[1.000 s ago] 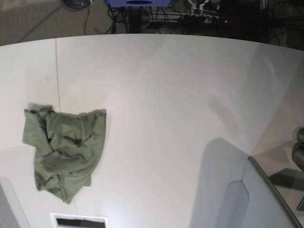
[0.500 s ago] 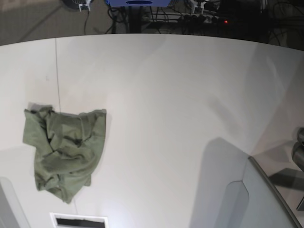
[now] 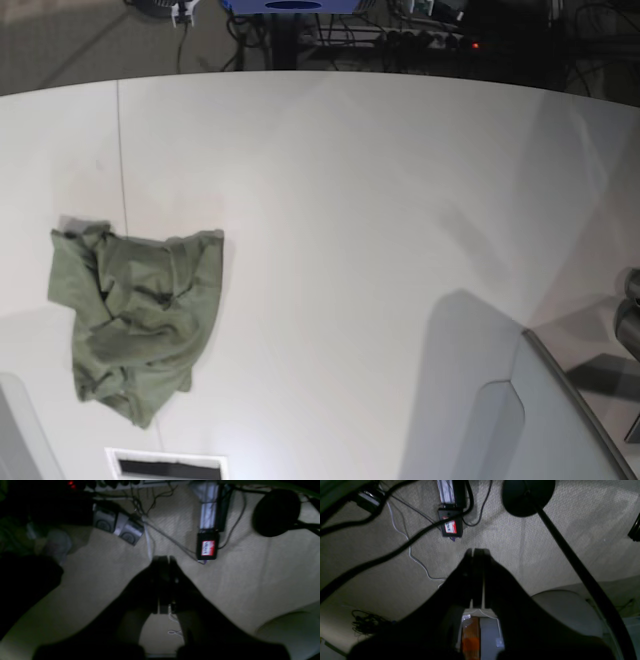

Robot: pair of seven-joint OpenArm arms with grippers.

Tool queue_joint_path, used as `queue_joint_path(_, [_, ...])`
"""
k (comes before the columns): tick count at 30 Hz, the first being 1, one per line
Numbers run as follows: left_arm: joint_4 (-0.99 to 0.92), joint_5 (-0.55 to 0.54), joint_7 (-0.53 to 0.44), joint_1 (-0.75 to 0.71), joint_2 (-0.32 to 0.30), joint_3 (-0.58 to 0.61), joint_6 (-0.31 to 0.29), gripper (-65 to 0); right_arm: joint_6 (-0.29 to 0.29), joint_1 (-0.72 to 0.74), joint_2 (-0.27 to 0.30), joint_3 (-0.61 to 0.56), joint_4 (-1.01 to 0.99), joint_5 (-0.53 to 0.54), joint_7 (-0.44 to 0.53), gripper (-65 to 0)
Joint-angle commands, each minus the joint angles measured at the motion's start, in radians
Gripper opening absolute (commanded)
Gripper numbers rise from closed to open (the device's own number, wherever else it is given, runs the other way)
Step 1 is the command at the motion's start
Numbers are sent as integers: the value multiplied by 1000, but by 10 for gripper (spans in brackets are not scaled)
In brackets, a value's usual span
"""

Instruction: Layout the t-shirt on the table in an organized manner, then fold the t-shirt properly

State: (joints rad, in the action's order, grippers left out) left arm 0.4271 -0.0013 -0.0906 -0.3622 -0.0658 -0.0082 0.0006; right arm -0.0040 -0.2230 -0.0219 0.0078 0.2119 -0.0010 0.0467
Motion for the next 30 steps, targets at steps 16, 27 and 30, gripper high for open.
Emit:
queue_joint_path(16, [112, 2, -11, -68, -32, 0, 5, -650, -6, -131, -3, -4, 218, -3, -77, -650])
queue_joint_path(27, [703, -1, -4, -378, -64, -22, 8, -650, -6, -527, 21, 4, 1408, -3, -552, -650])
queue_joint_path(30, [933, -1, 15, -435, -58, -74, 8, -650, -3, -510, 32, 4, 1596, -3, -608, -648])
